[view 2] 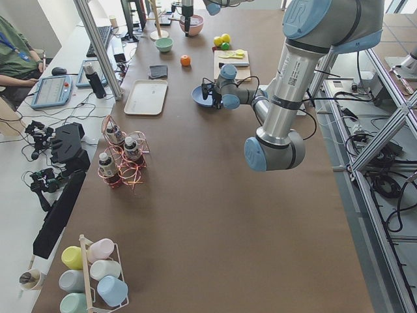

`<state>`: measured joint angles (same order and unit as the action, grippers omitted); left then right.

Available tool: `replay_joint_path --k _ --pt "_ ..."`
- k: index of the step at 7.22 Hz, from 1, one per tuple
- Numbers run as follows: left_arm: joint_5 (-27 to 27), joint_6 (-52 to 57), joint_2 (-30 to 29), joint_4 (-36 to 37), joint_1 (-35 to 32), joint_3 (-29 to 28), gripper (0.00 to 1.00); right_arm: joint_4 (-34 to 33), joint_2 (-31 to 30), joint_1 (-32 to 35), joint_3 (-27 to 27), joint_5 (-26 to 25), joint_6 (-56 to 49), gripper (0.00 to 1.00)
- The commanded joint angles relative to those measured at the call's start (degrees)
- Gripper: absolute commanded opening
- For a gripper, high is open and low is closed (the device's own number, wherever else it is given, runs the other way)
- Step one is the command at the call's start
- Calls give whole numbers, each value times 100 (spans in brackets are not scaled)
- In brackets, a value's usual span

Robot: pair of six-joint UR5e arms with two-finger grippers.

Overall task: Pick orange to plate
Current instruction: 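Drag the blue plate to center with left gripper while right arm nears orange, then release the plate and lift the left gripper while the right gripper descends onto the orange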

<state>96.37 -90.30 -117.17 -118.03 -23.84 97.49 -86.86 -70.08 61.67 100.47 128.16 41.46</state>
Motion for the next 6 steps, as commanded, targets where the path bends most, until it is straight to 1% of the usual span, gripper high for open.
replay_joint_path --k 1,2,3,4,5,6 --pt "4 -67 -34 -9 -138 -55 97 2 -23 -5 8 -1 2 100" --pt "57 -58 -34 0 -269 67 98 11 -24 -5 8 -10 2 100" --pt "153 -49 -34 61 -488 329 98 28 -41 -5 25 -210 2 100" --pt "284 -58 -42 253 -673 558 98 29 -32 -58 -9 -299 28 100" --pt "277 -49 -216 568 -736 639 98 37 55 -154 -184 -396 29 100" --pt "286 -40 -384 971 -771 779 98 194 273 -311 -438 -632 29 100"
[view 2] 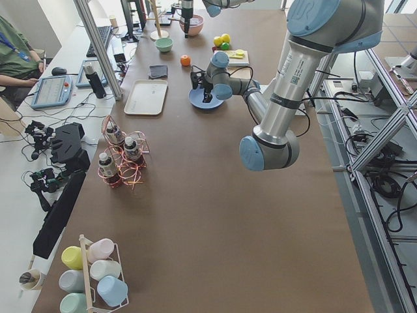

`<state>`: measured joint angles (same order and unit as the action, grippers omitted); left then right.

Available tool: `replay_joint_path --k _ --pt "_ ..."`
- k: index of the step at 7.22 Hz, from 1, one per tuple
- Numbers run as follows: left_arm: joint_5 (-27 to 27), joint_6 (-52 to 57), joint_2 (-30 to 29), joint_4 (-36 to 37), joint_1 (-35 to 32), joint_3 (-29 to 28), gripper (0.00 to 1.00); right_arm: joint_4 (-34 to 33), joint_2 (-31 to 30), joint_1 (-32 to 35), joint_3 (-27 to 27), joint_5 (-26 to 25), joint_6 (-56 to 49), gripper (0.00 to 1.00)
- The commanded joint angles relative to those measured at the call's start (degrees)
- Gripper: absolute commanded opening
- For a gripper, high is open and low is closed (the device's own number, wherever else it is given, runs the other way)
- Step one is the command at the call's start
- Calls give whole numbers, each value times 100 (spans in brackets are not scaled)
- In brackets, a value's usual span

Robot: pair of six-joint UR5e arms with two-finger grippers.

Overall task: Pick orange to plate
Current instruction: 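Release the plate and lift the left gripper while the right gripper descends onto the orange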

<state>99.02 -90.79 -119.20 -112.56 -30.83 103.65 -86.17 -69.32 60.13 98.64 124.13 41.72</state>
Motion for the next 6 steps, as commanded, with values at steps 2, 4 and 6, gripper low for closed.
replay_joint_path --k 2,4,6 --pt "39 349 -191 480 -186 155 98 1263 488 -552 -1228 -607 571 100" --pt "47 360 -191 480 -213 147 98 1436 700 -922 -1496 -1029 871 100" --pt "47 378 -182 480 -222 147 98 1445 622 -1090 -1488 -1101 987 100"
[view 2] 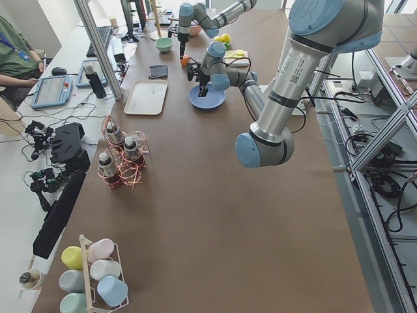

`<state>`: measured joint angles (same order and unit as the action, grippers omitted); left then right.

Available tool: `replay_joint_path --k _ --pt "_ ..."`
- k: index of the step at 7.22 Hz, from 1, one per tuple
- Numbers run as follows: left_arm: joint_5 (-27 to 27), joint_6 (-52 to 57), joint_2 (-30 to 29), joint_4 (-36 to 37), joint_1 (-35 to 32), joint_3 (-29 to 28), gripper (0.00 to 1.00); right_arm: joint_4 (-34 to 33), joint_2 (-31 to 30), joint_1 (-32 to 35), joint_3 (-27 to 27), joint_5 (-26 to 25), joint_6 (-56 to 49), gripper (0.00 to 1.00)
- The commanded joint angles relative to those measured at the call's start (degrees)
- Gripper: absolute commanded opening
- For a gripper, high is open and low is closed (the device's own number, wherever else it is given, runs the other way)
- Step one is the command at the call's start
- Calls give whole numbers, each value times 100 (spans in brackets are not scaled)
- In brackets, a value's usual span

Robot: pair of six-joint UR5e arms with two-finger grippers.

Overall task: Pick orange to plate
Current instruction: 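Release the plate and lift the left gripper while the right gripper descends onto the orange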

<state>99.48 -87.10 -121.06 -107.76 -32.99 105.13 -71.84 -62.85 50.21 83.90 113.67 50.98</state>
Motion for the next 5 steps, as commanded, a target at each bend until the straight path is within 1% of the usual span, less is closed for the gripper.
replay_joint_path --k 1,3,4,5 --pt "10 9 12 -8 3 -1 98 12 -52 -90 -14 -55 -8 100" --pt "1 9 21 -8 3 -28 98 -6 -52 -90 -40 -64 -9 100" --pt "-7 9 30 -8 3 -28 98 12 -44 -99 -162 -107 -9 100" --pt "-8 9 38 -17 20 -45 98 3 -52 -116 -190 -238 -9 100"
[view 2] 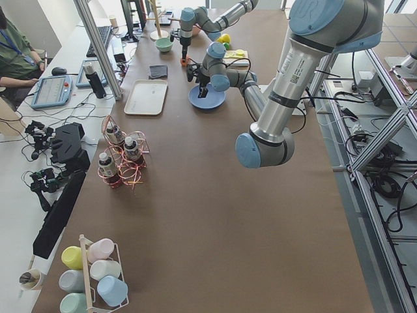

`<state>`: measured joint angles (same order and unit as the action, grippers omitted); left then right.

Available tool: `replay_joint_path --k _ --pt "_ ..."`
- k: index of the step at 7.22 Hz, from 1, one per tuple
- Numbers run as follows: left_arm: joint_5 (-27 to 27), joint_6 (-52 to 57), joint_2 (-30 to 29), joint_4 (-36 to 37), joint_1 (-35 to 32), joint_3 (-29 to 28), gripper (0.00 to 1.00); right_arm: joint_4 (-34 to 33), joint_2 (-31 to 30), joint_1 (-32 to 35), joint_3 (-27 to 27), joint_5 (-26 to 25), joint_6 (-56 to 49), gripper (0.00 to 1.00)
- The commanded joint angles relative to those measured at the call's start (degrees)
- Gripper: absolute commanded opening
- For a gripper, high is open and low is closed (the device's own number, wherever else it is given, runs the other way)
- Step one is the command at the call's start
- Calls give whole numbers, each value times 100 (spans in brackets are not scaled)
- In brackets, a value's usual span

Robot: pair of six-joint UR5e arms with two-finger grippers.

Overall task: Pick orange to plate
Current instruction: 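Release the plate and lift the left gripper while the right gripper descends onto the orange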

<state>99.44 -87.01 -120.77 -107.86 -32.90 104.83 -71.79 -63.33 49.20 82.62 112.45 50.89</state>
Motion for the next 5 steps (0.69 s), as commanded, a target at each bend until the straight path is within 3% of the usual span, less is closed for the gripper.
replay_joint_path --k 1,2,3,4,5 --pt "-3 0 10 -7 21 -7 98 7 -22 -24 -114 -126 0 100" --pt "-3 0 19 -16 21 -15 98 7 4 -59 -114 -126 17 99" --pt "6 9 28 -16 12 -7 98 7 31 -94 -123 -144 61 72" --pt "6 9 19 -16 3 -7 98 7 22 -112 -123 -144 62 3" --pt "6 9 19 -16 -6 -15 98 7 48 -138 -106 -179 70 0"
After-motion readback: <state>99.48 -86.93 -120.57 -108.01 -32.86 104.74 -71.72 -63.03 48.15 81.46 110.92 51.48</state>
